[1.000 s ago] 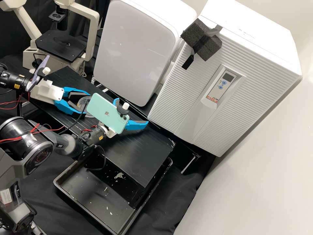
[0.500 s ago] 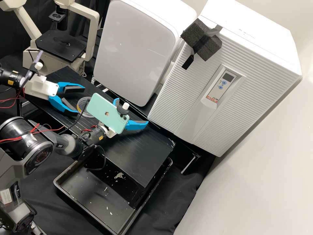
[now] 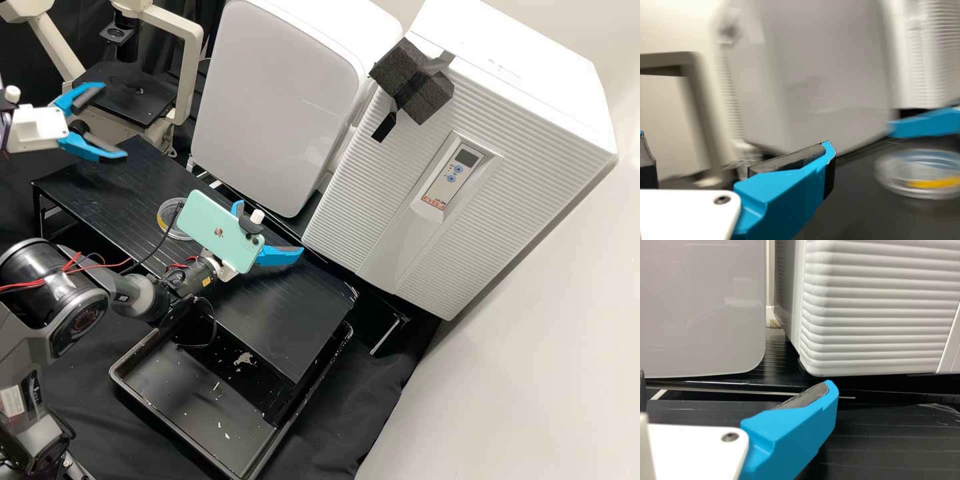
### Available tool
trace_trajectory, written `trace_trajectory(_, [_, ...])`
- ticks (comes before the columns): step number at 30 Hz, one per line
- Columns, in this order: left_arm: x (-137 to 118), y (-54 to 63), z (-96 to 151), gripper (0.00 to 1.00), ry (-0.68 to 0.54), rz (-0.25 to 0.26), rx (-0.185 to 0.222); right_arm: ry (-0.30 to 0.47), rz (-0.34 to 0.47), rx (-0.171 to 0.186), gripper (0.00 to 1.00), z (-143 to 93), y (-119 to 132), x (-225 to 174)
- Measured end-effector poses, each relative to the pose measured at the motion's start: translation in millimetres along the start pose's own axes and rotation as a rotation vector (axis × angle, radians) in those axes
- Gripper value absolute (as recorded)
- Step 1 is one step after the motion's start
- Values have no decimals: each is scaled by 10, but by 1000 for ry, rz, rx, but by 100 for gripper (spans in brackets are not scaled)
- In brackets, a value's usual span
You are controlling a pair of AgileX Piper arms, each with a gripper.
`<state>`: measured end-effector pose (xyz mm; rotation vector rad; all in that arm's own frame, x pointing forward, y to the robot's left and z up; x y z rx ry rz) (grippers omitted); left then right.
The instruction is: Place the petri dish on the bench
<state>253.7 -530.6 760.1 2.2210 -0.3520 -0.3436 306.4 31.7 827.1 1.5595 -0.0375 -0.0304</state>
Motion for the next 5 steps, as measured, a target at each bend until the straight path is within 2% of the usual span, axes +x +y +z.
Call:
trace_trajectory(2, [-21,-23,-87,100,94,0,4,0,0,0,100,0,0,0])
trace_trajectory(5, [-18,-145,-242,100,243,-22,-30,0,0,0,100,0,0,0])
